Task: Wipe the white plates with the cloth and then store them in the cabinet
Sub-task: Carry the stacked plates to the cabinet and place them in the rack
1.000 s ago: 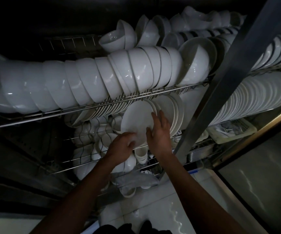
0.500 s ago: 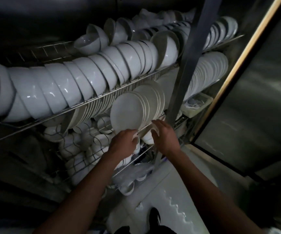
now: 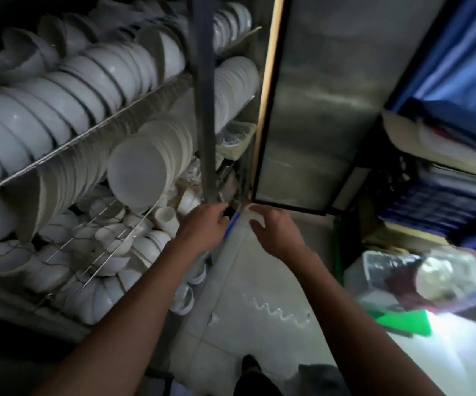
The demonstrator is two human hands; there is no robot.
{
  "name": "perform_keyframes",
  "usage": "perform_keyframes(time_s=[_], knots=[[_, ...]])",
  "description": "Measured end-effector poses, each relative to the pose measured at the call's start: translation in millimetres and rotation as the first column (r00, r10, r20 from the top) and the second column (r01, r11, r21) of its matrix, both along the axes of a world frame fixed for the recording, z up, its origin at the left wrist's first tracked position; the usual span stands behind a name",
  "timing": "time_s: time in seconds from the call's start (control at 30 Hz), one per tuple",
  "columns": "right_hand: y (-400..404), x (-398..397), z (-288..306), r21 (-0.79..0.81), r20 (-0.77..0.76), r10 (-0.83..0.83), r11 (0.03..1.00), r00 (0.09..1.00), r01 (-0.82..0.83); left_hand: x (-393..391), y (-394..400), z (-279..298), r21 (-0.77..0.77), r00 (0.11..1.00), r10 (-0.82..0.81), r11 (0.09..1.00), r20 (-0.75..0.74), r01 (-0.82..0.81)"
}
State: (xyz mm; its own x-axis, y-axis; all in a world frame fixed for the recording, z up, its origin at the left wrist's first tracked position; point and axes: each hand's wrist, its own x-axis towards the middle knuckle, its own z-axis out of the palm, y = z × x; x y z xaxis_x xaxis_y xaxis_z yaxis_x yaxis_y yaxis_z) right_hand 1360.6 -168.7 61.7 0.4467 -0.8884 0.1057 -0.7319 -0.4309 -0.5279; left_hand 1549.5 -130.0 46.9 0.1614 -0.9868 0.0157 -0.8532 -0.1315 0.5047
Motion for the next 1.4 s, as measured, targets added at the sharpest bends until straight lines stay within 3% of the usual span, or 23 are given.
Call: perform_keyframes(time_s=[0.17, 0.37, 0.67, 0.9, 1.07, 1.2, 1.4], knots=[[37, -85, 10, -0.029, -0.011, -0.22, 0.975, 0.975, 0.219, -84, -10, 17, -0.026, 0.972, -0.226, 0.973, 0.058, 0.228], [111, -195, 19, -0.047, -0.059, -0.465, 0.885, 0.883, 0.463, -200, 19, 25, -0.03, 0.866, -0.487, 0.869, 0.117, 0.493], [330, -335, 18, -0.019, -0.008, -0.756, 0.654, 0.654, 0.756, -352, 169, 30, -0.055, 0.663, -0.741, 0.662, 0.103, 0.748], [502, -406, 22, -0.014, -0.072, -0.882, 0.468, 0.465, 0.884, -449, 309, 35, -0.065, 0.463, -0.864, 0.46, 0.197, 0.886], [608, -447, 42, -0.02, -0.098, -0.952, 0.292, 0.289, 0.956, -518, 388, 49, -0.06, 0.271, -0.939, 0.264, 0.212, 0.963], [668, -460, 46, -0.021, -0.131, -0.965, 0.231, 0.226, 0.973, -557, 436, 54, -0.042, 0.146, -0.958, 0.14, 0.246, 0.989], [727, -485, 42, 0.07, -0.05, -0.997, 0.059, 0.063, 0.996, -613, 479, 41, 0.011, 0.021, -0.977, 0.024, 0.214, 1.0]])
